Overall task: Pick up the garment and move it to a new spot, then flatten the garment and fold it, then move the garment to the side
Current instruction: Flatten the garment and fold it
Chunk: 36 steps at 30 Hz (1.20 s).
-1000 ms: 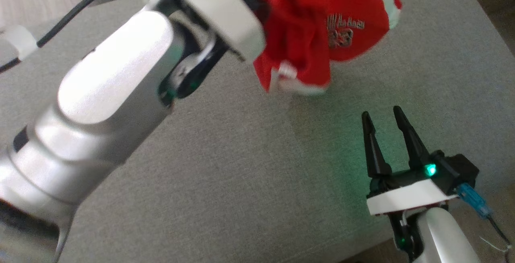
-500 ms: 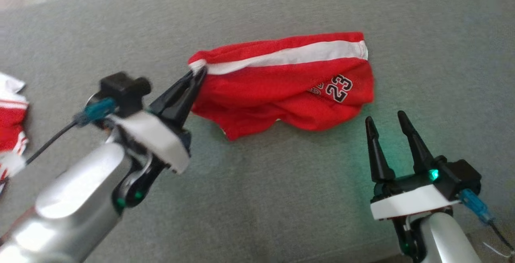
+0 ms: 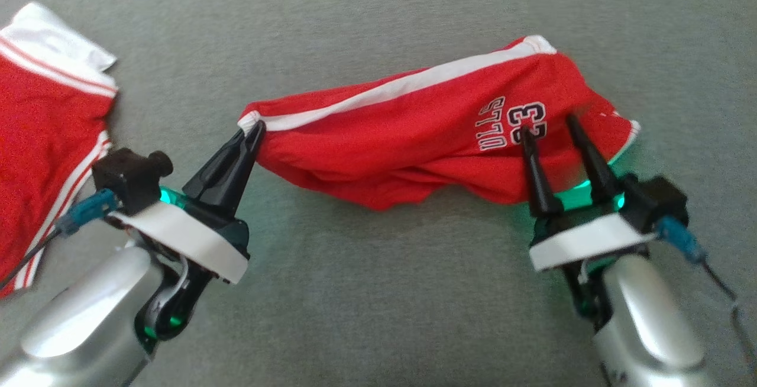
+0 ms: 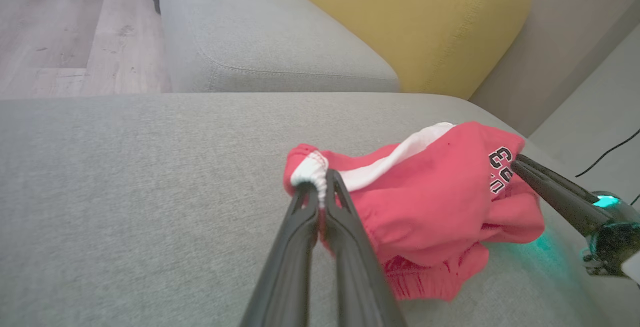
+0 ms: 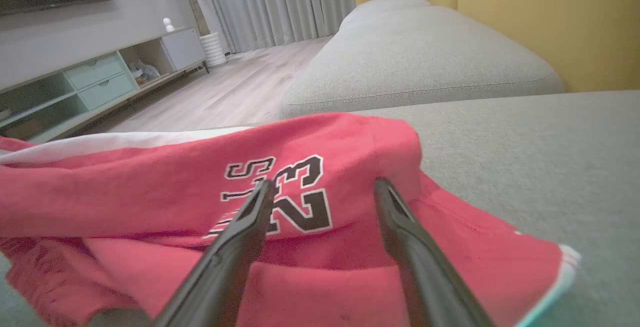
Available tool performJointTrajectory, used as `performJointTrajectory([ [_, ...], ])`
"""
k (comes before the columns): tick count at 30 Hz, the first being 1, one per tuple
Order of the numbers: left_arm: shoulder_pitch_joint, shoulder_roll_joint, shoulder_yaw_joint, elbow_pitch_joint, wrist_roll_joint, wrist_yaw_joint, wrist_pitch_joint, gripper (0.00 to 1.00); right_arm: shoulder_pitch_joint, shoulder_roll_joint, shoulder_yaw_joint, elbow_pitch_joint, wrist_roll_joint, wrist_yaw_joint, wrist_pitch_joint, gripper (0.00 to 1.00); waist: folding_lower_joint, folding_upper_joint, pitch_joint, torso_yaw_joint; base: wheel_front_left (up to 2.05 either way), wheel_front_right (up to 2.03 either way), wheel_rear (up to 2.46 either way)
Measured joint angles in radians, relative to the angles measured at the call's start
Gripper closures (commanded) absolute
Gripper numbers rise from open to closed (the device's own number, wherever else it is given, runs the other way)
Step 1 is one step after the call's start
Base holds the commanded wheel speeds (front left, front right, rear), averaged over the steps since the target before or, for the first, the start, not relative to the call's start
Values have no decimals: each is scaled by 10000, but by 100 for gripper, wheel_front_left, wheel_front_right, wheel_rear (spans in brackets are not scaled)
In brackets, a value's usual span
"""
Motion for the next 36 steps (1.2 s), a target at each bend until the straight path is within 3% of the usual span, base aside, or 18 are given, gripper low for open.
performJointTrajectory([
  [5,-97,-368,-61,280,46,-140,-88,100,-1446,-1016,339,1310,355,0,194,0,-1,0,128,551,0,0,0],
  [10,-335,-686,-146,508,117,-309,-176,100,-2598,-1939,1068,1615,1101,0,924,0,-1,0,220,886,0,0,0],
  [20,-1034,-1486,-508,1095,313,-834,-265,100,-5119,-3960,3434,2635,3687,0,4472,0,0,0,664,1661,0,0,0],
  [25,-1405,-1916,-715,1450,412,-1058,-341,100,-5543,-4932,4504,2554,5127,0,6000,0,-1,0,896,2130,0,0,0],
  [26,-1464,-1988,-742,1524,412,-1095,-345,100,-5600,-5102,4610,2464,5371,0,6084,9,-2,0,936,2206,0,0,0],
  [28,-1530,-2092,-798,1651,412,-1122,-399,100,-5760,-5369,4847,2357,5739,0,6174,100,-1,0,1001,2326,0,0,0],
  [36,-1809,-2094,-790,2142,784,-1187,-727,100,-5892,-5545,5490,2123,6525,0,5499,100,-1,0,881,2212,0,0,0],
])
